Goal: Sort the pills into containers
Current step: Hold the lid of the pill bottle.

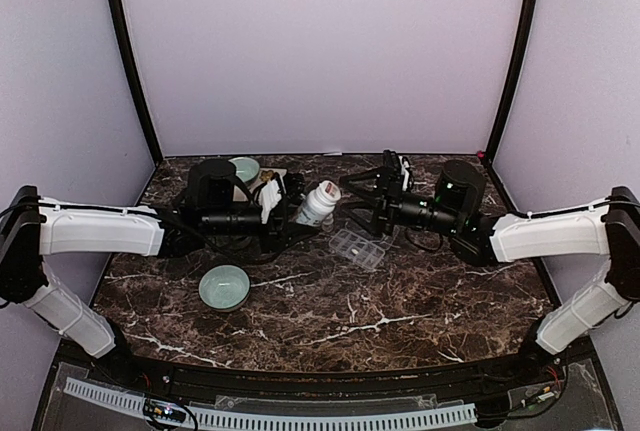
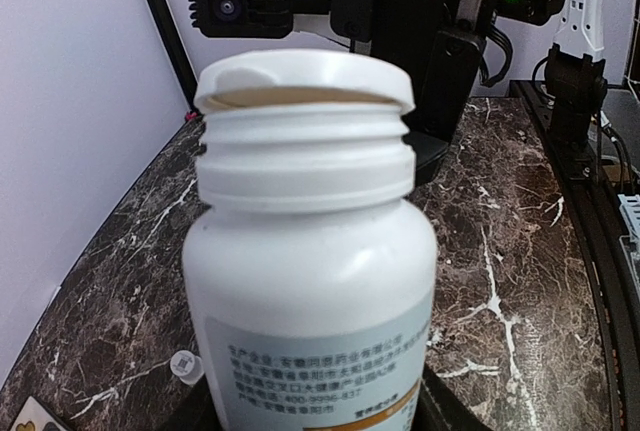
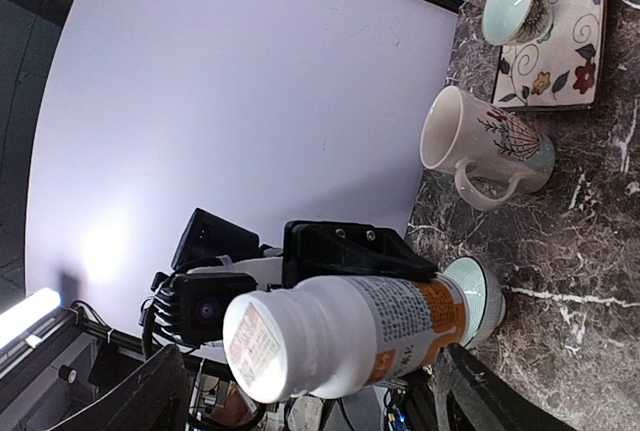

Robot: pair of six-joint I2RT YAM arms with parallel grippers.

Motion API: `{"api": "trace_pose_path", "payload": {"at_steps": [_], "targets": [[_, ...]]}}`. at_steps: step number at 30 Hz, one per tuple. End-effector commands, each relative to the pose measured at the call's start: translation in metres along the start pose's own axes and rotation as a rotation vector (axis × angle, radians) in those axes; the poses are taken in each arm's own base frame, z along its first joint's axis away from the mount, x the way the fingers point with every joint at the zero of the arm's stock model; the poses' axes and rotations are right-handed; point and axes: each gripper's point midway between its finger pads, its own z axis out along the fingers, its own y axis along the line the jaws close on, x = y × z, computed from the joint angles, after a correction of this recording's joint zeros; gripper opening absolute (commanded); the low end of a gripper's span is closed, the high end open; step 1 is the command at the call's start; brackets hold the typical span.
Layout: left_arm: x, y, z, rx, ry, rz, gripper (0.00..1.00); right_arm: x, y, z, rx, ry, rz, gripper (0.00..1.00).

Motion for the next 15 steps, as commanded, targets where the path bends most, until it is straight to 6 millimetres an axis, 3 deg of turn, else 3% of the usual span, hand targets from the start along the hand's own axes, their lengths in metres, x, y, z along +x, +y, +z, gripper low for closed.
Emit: {"api": "trace_pose_path", "payload": {"at_steps": [1, 15], "targets": [[-0.016, -0.001, 0.001, 0.016, -0.030, 0.037, 0.24, -0.004, 0.026, 0.010, -0.078, 0.022, -0.048, 0.84], [-0.015, 0.001, 0.004, 0.018, -0.011, 0.060, 0.24, 0.007, 0.013, 0.025, -0.025, 0.081, -0.059, 0.84]]}}
